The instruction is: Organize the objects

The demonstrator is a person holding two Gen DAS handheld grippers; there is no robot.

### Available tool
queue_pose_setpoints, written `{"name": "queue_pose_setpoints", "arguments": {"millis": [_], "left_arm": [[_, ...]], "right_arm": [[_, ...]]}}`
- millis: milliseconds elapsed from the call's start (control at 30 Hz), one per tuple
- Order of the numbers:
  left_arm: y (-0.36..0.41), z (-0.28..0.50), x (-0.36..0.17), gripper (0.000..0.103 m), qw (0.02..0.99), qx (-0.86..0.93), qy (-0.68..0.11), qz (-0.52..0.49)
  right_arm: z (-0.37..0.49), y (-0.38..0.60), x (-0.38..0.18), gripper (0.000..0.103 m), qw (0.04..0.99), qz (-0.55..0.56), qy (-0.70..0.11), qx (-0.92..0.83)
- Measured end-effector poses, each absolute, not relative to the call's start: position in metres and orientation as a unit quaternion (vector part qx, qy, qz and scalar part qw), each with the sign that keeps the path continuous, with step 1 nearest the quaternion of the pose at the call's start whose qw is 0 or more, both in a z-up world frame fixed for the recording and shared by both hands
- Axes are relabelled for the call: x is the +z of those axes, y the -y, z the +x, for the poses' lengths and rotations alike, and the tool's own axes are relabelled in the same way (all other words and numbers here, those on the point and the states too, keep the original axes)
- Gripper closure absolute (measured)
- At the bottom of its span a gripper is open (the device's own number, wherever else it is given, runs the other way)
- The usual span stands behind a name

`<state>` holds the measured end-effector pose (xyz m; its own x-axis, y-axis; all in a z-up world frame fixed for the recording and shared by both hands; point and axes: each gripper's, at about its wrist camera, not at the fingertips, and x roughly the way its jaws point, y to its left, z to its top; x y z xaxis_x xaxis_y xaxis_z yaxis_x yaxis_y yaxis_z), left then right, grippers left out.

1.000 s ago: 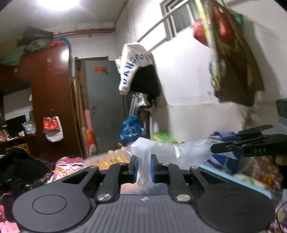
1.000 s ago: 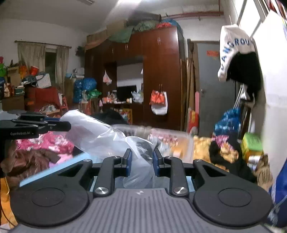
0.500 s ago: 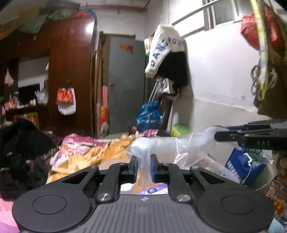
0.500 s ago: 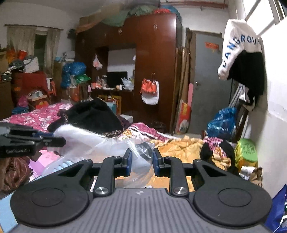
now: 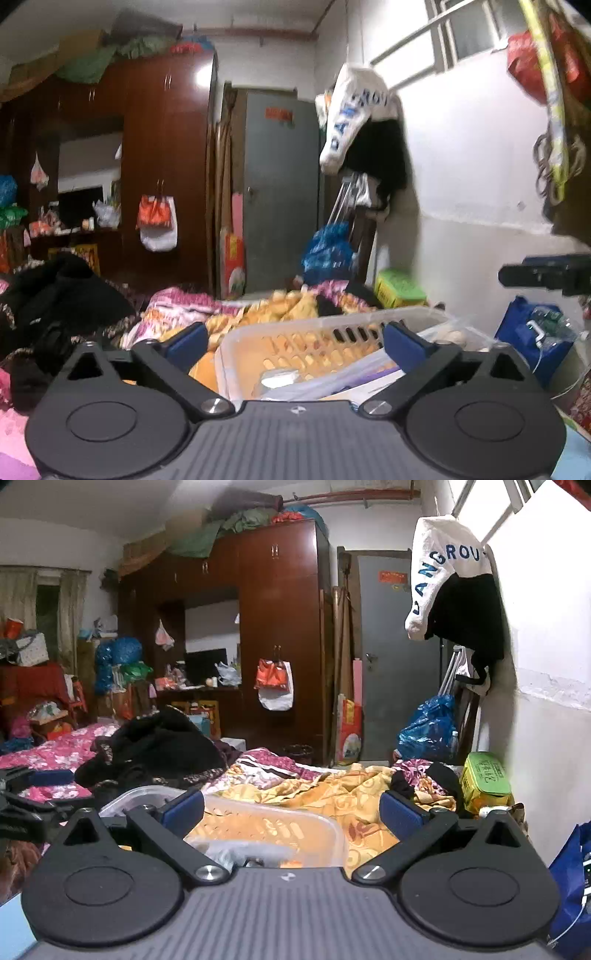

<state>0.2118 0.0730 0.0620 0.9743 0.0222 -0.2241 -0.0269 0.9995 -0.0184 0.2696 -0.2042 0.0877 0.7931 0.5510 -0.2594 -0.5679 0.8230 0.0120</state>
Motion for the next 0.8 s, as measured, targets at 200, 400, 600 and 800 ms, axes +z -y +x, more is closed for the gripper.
{"name": "queue_pose_setpoints", "arguments": {"millis": [200,400,600,800], "left_arm": [[-0.064,0.175,0.053,0.000,0.996,0.007,-0.088,-0.007],[-0.051,0.151,0.038,0.000,0.996,-0.004,-0.094,0.002],[-0.043,0.135,0.036,0.000,0.993,-0.007,-0.119,0.008],[-0.052,0.142,0.041,0.000,0.987,-0.008,-0.161,-0.004]], "right_arm": [[0.244,0.230,0.069,0.000,0.945,0.010,-0.120,0.306],[0.223,0.240,0.034,0.000,0.932,0.036,-0.147,0.328],[0.218,0.230,0.026,0.000,0.936,0.018,-0.169,0.307],[0.210,0.218,0.040,0.000,0.948,-0.020,-0.167,0.272]]}}
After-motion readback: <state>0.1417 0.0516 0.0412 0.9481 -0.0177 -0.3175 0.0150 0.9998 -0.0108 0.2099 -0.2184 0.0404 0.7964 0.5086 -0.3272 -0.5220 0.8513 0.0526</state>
